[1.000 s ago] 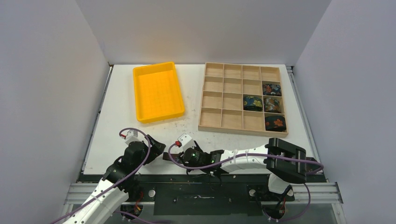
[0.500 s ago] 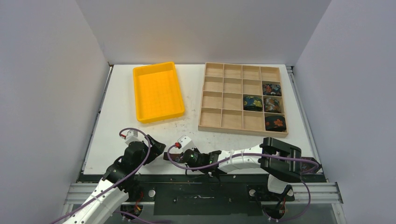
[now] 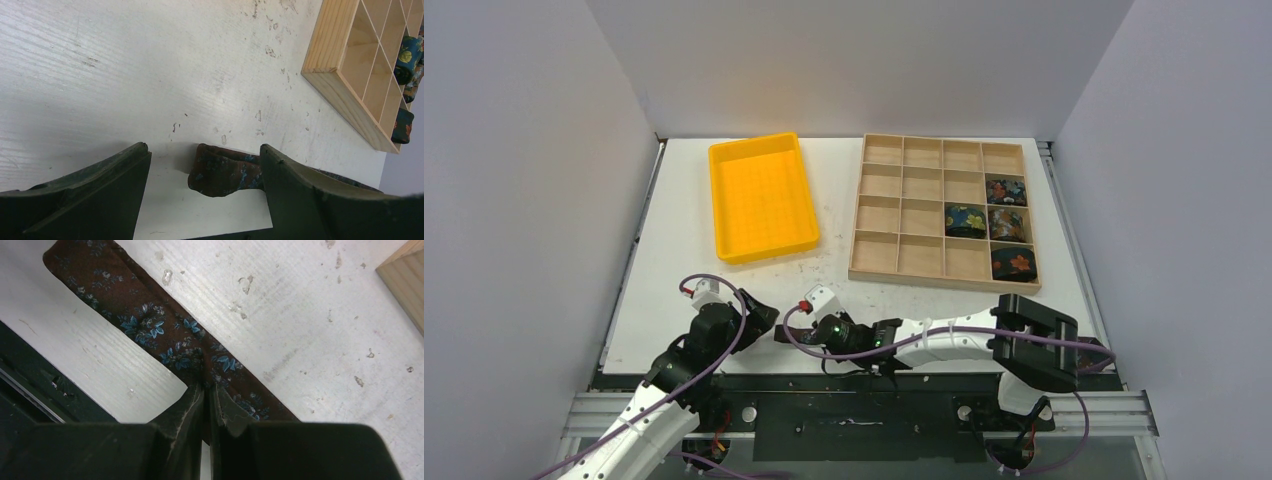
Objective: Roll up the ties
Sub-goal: Flatten out the tie at the center of the board.
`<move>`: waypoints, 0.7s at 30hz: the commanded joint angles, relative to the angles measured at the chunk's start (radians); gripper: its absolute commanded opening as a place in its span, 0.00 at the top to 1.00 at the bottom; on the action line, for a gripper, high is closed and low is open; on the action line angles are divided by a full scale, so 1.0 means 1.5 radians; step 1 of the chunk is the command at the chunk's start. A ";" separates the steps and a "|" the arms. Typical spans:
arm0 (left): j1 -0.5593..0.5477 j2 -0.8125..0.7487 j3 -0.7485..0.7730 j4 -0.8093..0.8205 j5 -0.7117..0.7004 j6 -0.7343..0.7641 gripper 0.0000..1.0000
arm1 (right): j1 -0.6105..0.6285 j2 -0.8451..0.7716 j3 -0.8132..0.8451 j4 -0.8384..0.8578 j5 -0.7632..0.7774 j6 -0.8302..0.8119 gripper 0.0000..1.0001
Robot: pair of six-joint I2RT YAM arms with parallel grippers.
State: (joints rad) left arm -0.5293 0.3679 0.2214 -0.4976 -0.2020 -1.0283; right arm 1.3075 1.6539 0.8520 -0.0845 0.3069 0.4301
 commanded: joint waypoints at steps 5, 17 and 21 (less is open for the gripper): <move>-0.003 0.000 0.025 0.013 0.004 0.001 0.22 | -0.030 -0.026 0.038 0.008 0.011 -0.033 0.95; -0.003 -0.001 0.026 0.011 0.004 -0.001 0.22 | -0.044 0.011 0.040 0.040 -0.037 -0.053 0.95; -0.003 -0.002 0.027 0.010 0.004 -0.002 0.22 | -0.041 0.010 0.035 0.046 -0.050 -0.047 0.95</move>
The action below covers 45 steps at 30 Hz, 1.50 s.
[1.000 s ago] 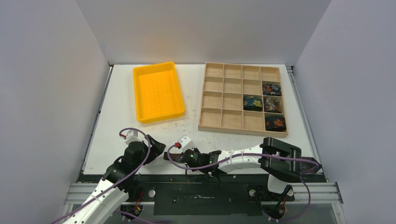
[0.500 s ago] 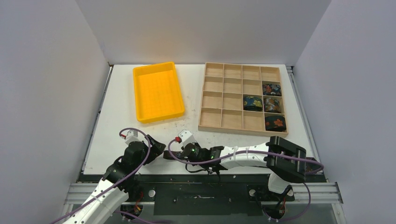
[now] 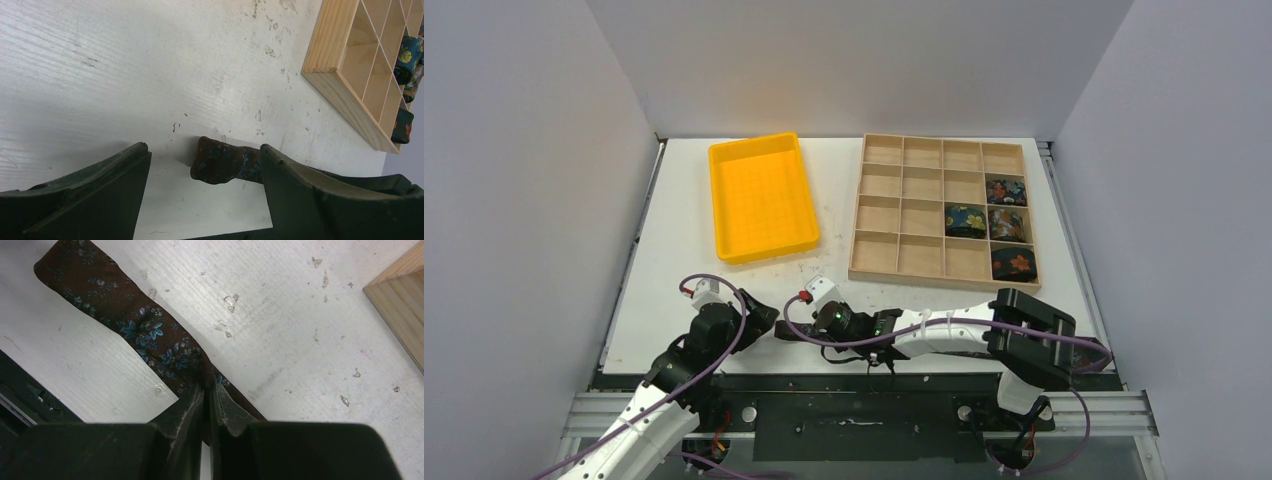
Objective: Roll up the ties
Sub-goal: Flatten out the tie at the center of the board.
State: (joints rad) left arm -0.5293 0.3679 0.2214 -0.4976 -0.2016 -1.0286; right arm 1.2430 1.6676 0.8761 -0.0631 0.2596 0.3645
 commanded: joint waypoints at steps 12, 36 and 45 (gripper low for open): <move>-0.003 -0.005 0.037 0.000 0.006 -0.001 0.22 | 0.002 -0.018 0.010 0.030 -0.008 0.015 0.52; -0.047 0.177 0.011 0.264 0.194 -0.007 1.00 | -0.087 -0.353 -0.288 0.130 -0.006 0.174 0.58; -0.045 0.140 -0.037 0.187 0.081 -0.043 1.00 | -0.087 -0.375 -0.302 0.125 0.001 0.181 0.60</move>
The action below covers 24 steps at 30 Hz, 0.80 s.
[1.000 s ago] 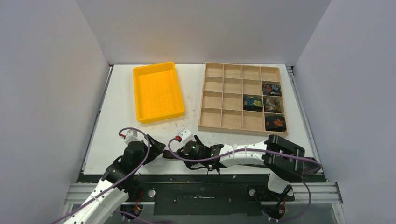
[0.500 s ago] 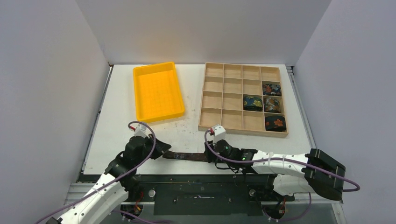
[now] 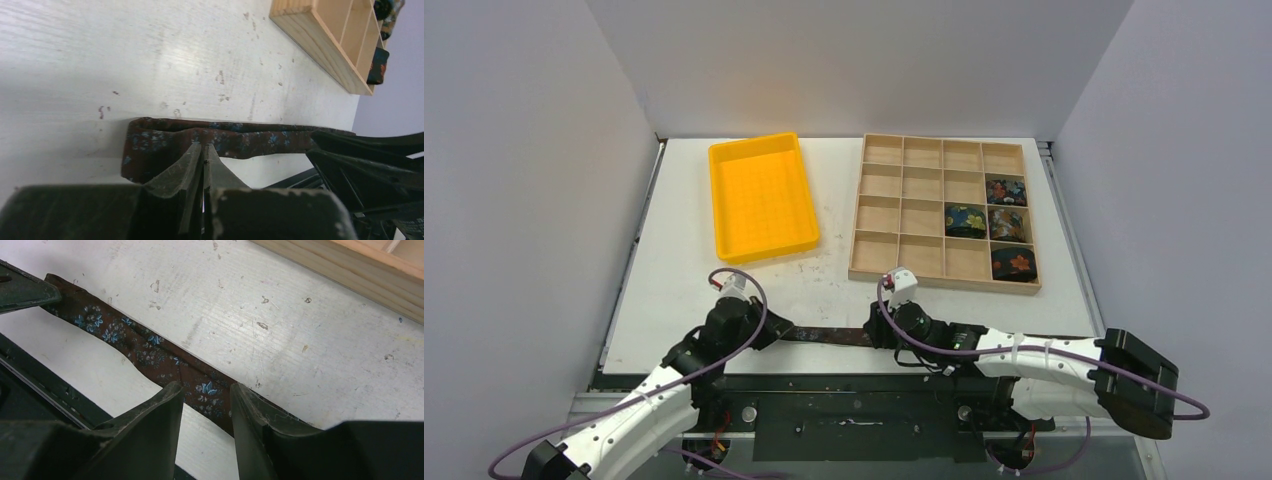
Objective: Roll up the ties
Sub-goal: Flatten out the tie at the center of the board.
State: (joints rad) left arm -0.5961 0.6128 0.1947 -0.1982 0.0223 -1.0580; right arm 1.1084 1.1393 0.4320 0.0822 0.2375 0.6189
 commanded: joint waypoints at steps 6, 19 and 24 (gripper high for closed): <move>0.002 -0.027 -0.050 -0.021 -0.154 -0.056 1.00 | 0.002 -0.044 -0.005 0.017 0.029 0.013 0.61; 0.006 -0.035 -0.104 0.003 -0.227 -0.095 1.00 | 0.001 -0.170 -0.068 -0.032 0.131 0.105 0.46; 0.006 -0.042 -0.099 0.001 -0.236 -0.097 1.00 | -0.001 -0.216 -0.070 -0.111 0.174 0.136 0.45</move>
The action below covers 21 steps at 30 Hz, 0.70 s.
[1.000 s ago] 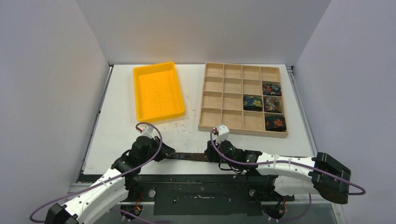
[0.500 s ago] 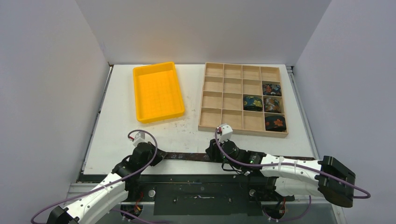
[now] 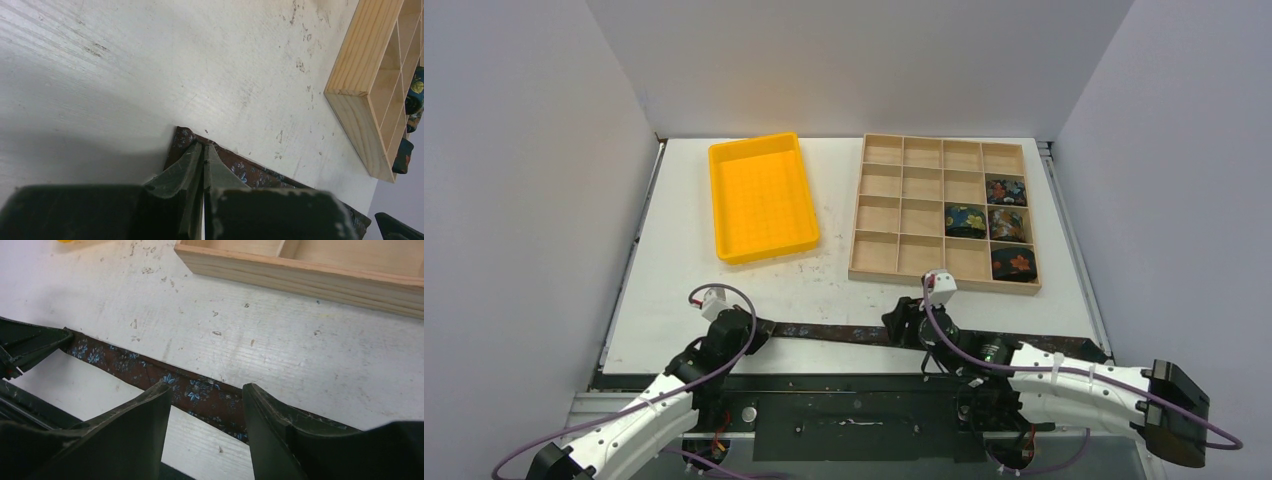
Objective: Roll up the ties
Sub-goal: Flatten out the tie at the center of the board.
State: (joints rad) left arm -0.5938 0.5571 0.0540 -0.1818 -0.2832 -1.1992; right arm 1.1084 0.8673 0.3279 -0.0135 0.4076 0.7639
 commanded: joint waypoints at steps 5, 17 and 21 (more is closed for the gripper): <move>0.004 -0.049 0.020 -0.028 -0.016 0.016 0.84 | -0.005 -0.067 -0.010 -0.079 0.050 0.048 0.43; 0.005 -0.165 0.066 -0.082 0.005 0.030 0.49 | -0.016 -0.063 -0.034 -0.147 0.017 0.190 0.31; 0.005 -0.171 0.079 -0.098 0.005 0.037 0.37 | -0.014 -0.054 -0.053 -0.160 0.006 0.242 0.26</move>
State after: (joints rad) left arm -0.5919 0.3115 0.1093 -0.3046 -0.2802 -1.1648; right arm 1.0870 0.7853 0.2714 -0.2352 0.4274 1.0187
